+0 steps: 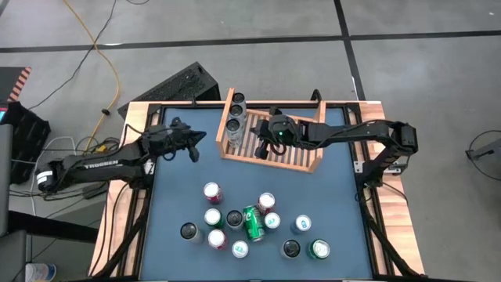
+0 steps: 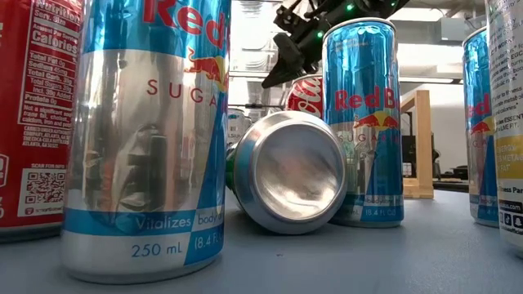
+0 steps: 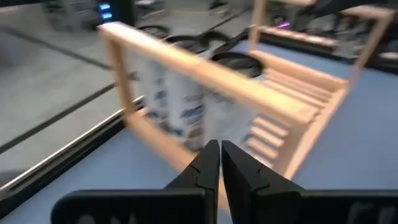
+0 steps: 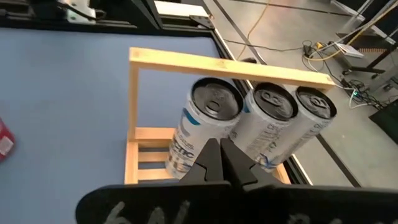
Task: Place canned beverage on shelf
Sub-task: Put the white blue soda can on the shelf aligned with the other white blue soda can
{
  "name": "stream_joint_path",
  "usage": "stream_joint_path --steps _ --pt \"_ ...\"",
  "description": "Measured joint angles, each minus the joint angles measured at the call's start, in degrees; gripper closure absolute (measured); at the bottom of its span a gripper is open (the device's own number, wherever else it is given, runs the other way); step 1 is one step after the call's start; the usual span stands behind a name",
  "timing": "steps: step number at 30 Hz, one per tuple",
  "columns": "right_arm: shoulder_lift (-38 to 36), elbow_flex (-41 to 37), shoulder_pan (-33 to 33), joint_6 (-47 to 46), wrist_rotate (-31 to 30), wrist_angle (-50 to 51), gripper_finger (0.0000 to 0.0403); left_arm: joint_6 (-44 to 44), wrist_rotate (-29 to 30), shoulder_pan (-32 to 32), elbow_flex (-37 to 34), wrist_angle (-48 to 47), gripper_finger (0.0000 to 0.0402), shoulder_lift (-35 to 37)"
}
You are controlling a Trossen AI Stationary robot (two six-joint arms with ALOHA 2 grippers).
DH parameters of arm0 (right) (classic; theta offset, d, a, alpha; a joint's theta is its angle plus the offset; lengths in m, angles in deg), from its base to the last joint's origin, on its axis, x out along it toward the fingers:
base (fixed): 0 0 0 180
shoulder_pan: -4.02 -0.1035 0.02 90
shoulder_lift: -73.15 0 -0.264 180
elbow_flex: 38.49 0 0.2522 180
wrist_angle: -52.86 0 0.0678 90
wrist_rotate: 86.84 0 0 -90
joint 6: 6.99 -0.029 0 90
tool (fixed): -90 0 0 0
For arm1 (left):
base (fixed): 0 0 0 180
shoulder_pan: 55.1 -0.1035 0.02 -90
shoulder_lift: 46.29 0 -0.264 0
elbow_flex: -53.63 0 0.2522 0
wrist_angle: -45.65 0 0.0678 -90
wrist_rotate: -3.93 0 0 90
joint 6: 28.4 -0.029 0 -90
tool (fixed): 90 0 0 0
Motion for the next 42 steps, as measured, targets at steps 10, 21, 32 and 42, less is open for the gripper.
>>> stream_joint_path --steps 10,21,32,42 --pt "0.0 0.0 0.0 0.84 0.43 -0.13 0.0403 -1.93 -13.12 -6.66 0.0 11.96 0.0401 -12.2" --pt "0.0 0.0 0.04 1.03 0.78 -0.09 0.0403 -2.52 -28.9 -12.41 0.0 26.22 0.0401 -25.6" --pt "0.0 0.0 0.04 1.03 0.97 -0.09 0.0403 -2.6 -37.33 -13.01 5.16 29.63 0.0401 -36.78" --pt "0.0 0.0 0.04 1.12 0.95 2.08 0.0403 -2.71 -39.38 -12.27 6.51 32.32 0.0401 -41.34"
